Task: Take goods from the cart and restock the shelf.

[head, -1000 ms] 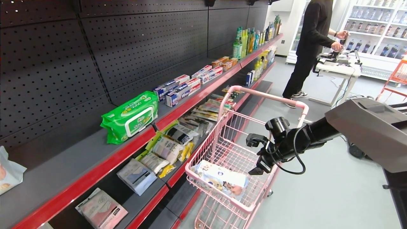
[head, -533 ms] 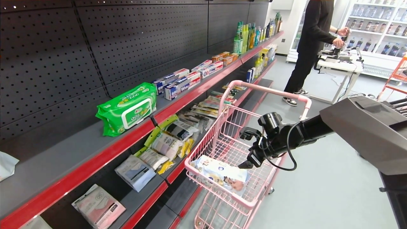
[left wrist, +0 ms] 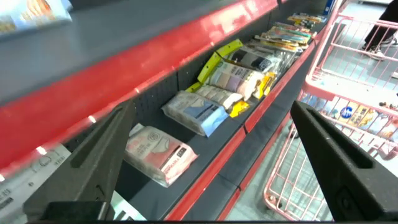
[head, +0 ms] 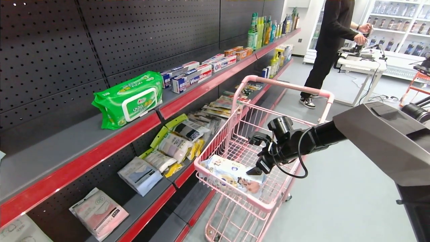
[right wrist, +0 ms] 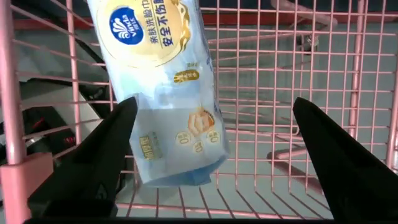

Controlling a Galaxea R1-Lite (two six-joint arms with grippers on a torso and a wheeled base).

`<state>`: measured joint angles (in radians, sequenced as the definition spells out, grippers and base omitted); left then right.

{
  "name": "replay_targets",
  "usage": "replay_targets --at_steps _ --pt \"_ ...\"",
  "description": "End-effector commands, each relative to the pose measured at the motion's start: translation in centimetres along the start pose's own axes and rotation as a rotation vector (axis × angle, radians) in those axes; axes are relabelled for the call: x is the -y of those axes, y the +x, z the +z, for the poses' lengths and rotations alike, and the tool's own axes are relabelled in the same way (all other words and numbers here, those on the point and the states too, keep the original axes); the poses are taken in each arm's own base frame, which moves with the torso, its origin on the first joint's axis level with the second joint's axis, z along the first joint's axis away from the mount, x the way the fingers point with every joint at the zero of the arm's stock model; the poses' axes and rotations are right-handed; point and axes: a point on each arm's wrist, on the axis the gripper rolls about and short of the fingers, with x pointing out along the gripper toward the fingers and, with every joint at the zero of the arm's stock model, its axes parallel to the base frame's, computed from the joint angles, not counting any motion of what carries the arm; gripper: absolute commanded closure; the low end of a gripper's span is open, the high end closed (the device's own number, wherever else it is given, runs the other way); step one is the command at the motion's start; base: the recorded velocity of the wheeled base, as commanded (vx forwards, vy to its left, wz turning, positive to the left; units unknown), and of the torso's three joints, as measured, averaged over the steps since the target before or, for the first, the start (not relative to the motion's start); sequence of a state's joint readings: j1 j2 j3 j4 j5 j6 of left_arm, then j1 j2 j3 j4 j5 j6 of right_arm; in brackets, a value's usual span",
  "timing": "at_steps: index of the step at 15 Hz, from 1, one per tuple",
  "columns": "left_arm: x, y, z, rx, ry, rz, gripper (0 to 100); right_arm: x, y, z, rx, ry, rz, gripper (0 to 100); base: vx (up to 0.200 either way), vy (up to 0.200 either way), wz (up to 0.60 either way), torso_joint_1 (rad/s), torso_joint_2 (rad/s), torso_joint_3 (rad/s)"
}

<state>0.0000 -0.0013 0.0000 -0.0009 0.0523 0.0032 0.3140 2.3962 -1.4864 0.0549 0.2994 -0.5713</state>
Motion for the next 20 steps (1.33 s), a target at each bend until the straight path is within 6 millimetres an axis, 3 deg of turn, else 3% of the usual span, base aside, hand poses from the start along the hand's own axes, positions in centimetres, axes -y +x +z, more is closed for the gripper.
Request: replay_targets --at_steps 1,11,16,20 --pt "0.0 0.0 0.0 0.001 0.0 0.0 0 -0.2 -0.1 0.7 0.021 -0.008 0.011 0 0.0 0.0 0.0 -0.227 0.54 0.3" --pt "0.0 0.0 0.0 -0.001 0.0 0.0 0 -0.6 -1.5 2.5 0.118 -0.003 0.088 0 0.0 0.0 0.0 -0.032 0.08 0.046" --pt "0.0 0.0 0.0 -0.001 0.0 0.0 0 -2.8 0.6 1.6 0.064 -0.031 0.152 0 0.0 0.0 0.0 0.0 0.0 0.0" --pt "0.0 0.0 0.0 -0.001 0.0 0.0 0 -2.1 1.7 -0.1 0.028 -0.032 0.155 0 0.0 0.0 0.0 0.0 0.0 0.0"
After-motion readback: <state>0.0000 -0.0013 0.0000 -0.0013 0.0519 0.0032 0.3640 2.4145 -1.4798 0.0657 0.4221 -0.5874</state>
